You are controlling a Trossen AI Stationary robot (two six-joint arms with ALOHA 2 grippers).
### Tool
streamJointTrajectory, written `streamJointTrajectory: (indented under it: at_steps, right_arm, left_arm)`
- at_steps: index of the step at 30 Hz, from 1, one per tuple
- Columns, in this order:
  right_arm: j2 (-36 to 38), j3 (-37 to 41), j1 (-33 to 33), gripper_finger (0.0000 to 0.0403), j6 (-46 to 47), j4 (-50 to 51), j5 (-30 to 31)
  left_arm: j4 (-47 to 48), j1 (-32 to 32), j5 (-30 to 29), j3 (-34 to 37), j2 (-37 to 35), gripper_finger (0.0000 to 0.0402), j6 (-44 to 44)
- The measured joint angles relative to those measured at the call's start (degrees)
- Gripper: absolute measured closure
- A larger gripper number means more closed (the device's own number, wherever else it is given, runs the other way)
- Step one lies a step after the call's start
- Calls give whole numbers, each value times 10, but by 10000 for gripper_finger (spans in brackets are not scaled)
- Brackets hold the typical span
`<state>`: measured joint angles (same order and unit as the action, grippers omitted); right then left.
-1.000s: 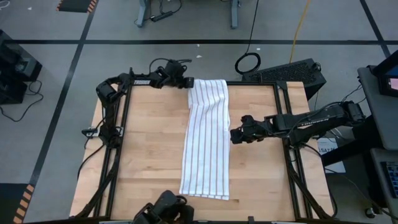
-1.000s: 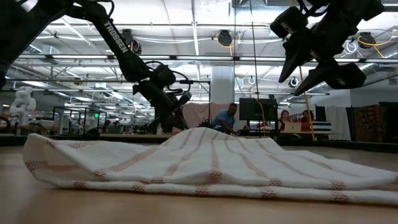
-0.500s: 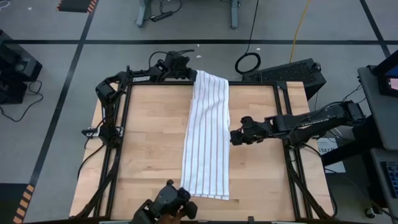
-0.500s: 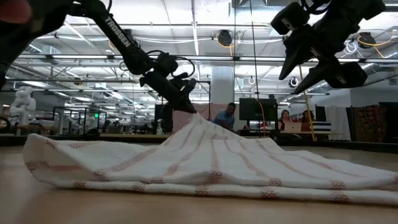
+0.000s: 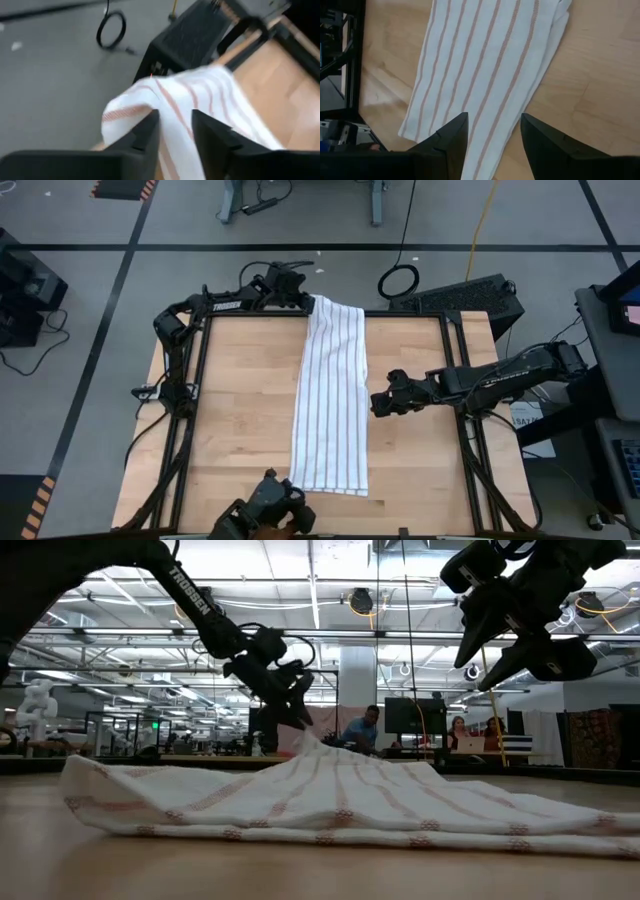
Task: Roll towel into tight, uniform cylinder
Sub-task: Fold the white brown kitchen towel
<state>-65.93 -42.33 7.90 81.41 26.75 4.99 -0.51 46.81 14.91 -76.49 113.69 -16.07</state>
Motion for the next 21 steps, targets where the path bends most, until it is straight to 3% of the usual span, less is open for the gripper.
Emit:
streamJointTrajectory:
  at_steps: [6,14,18,21]
  right_arm:
    - [0,0,0,232,20,-1,-2]
    - [0,0,-1,232,34,-4,-3]
    - [0,0,-8,232,35,-4,-4]
    - [0,0,-19,232,38,-3,-4]
  left_arm:
    - [133,7,9,0,-4,202,-68]
    - [248,9,57,0,-44,187,-26]
    - [310,8,-37,0,-73,187,77]
    - [344,7,-74,0,-74,187,88]
